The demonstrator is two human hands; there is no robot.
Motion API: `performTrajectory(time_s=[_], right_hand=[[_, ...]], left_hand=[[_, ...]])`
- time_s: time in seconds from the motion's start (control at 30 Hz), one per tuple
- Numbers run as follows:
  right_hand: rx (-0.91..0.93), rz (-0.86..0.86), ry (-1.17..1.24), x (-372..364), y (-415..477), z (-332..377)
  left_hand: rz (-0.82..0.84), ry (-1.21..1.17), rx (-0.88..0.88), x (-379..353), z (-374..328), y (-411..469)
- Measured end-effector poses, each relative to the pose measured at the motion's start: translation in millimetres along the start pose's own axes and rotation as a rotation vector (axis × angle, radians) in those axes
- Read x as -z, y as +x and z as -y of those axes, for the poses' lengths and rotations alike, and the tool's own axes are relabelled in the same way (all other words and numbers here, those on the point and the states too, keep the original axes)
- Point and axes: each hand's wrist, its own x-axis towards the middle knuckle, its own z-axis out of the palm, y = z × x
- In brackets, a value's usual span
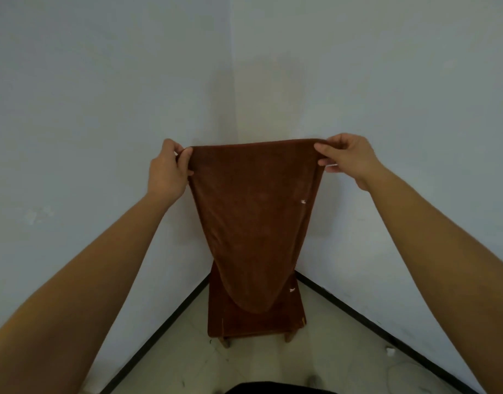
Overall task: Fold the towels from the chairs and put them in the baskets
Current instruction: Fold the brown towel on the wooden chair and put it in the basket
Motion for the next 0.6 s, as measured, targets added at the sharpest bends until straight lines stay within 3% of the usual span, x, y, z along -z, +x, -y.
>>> performTrajectory(time_s=[0.3,0.6], right_hand=[[0.128,-0.166,-0.021,-15,25,1],[-0.008,-0.249,-0.019,-24,-6,-21]], left_hand=[[-0.040,-0.061,-0.002,-6,-2,29],[-0.026,0.182,-0.196,-4,15,-3]])
